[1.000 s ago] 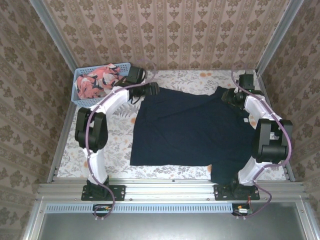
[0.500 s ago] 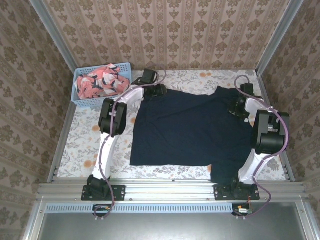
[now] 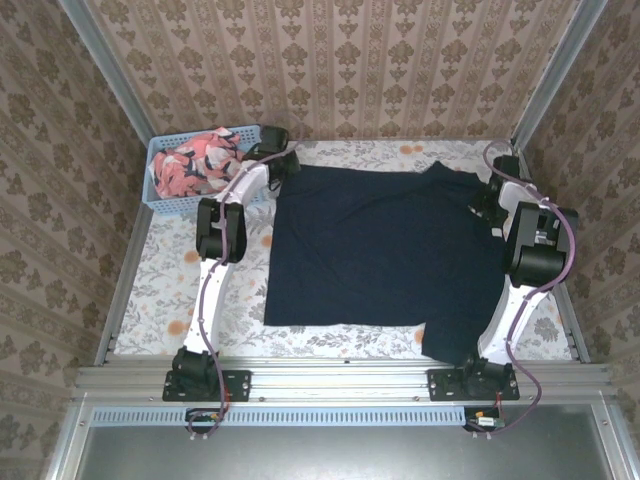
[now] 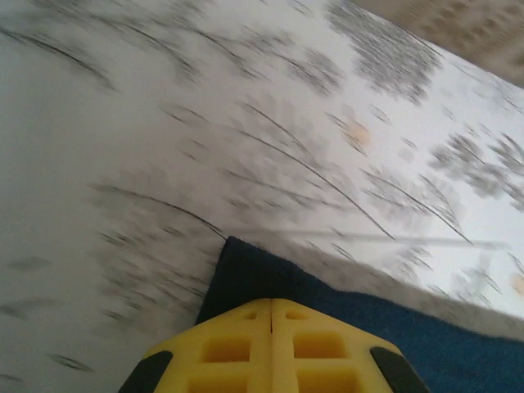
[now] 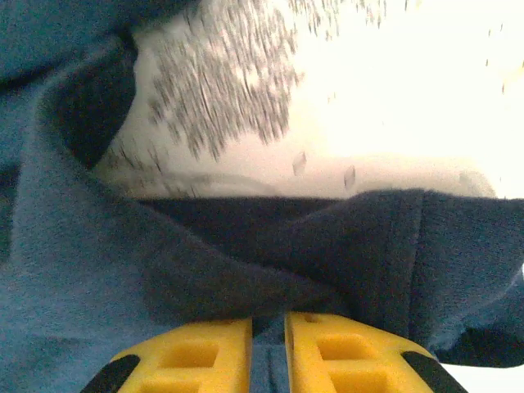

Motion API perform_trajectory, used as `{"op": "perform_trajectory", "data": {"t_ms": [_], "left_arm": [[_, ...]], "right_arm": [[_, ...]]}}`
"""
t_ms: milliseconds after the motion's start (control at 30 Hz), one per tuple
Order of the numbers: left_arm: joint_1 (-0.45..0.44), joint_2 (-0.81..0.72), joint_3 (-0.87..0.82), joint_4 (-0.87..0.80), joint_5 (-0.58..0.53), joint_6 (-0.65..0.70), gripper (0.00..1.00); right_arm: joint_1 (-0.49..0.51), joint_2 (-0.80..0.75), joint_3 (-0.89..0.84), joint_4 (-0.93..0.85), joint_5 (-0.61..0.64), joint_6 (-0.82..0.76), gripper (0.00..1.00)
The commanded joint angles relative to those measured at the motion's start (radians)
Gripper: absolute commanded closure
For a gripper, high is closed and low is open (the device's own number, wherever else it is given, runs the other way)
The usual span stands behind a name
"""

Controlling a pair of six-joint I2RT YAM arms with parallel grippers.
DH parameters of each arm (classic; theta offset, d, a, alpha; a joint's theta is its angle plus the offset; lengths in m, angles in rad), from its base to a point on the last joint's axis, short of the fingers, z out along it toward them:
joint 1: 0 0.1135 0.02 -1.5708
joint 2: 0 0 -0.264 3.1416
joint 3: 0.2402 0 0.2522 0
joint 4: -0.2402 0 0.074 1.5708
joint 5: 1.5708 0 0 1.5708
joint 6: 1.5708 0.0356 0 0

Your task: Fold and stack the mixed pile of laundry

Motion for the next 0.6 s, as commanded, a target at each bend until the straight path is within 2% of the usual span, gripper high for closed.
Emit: {"op": "perform_trajectory", "data": {"t_ms": [0, 100, 167, 233, 300, 333, 467, 567], "left_arm": [[0.017, 0.04, 0.105, -0.144, -0.085, 0.049, 1.0], [0.026, -0.001, 0.088, -0.141, -0.082, 0.063, 1.0], [0.025, -0.053, 0.049, -0.117, -0.041, 0.074, 0.78], [0.019, -0.125, -0.01, -0.087, 0.023, 0.078, 0.55], [-0.001, -0.197, -0.072, -0.072, 0.075, 0.091, 0.38], [-0.013, -0.236, -0.114, -0.061, 0.09, 0.099, 0.33], [-0.088, -0.435, -0.39, 0.037, 0.127, 0.121, 0.32], [-0.127, -0.545, -0.618, 0.126, 0.113, 0.077, 0.39]], "right_arm": [[-0.018, 0.015, 0.082, -0.068, 0.026, 0.033, 0.81], [-0.021, -0.016, 0.072, -0.043, -0.043, 0.056, 0.76], [-0.008, -0.059, 0.044, -0.021, -0.083, 0.042, 0.72], [0.02, -0.125, 0.003, -0.024, -0.07, 0.012, 0.7], [0.044, -0.185, -0.05, -0.02, -0.076, 0.001, 0.68], [0.055, -0.206, -0.074, -0.017, -0.086, -0.001, 0.68], [0.082, -0.198, -0.119, -0.031, -0.143, 0.017, 0.68], [0.08, -0.114, -0.081, -0.051, -0.173, 0.053, 0.71]]}}
